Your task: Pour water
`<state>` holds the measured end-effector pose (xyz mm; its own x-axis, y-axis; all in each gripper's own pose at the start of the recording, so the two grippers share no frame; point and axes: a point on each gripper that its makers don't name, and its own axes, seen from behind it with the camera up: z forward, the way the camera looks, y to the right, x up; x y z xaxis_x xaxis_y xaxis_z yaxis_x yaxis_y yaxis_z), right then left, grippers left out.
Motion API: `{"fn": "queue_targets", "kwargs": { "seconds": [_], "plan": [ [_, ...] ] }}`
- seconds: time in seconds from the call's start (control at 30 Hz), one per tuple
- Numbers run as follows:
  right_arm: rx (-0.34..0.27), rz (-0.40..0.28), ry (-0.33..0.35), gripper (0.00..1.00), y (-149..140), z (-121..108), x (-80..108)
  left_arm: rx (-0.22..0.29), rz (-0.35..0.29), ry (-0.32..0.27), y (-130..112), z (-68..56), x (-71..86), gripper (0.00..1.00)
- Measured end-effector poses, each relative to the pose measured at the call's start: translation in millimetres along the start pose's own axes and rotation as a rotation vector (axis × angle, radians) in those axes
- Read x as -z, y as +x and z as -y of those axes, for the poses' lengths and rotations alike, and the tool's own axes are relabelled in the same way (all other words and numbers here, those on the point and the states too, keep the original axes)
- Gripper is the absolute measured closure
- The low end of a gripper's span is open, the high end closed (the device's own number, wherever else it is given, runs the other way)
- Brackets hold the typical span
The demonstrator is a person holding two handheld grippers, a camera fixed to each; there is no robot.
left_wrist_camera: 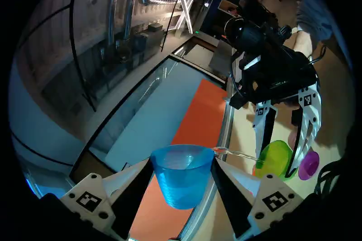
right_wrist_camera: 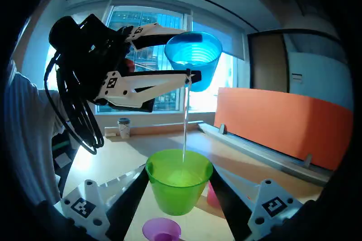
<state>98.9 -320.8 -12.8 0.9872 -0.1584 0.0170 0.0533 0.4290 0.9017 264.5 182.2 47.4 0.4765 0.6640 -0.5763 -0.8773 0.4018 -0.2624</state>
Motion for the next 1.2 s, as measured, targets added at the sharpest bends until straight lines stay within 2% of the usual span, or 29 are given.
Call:
{"fn": "queue_targets", "kwargs": {
  "seconds": [0.67,1.2],
  "plan": [
    [0.01,-0.001,-0.001,0.08,0.5,0.0,0.3,-0.123,0.0,0.004,6.4,0.7,-2.1,0.13],
    [0.023,-0.004,-0.007,0.09,3.2,-2.2,1.8,-0.2,0.001,0.018,10.5,9.5,-0.5,0.13]
  ]
}}
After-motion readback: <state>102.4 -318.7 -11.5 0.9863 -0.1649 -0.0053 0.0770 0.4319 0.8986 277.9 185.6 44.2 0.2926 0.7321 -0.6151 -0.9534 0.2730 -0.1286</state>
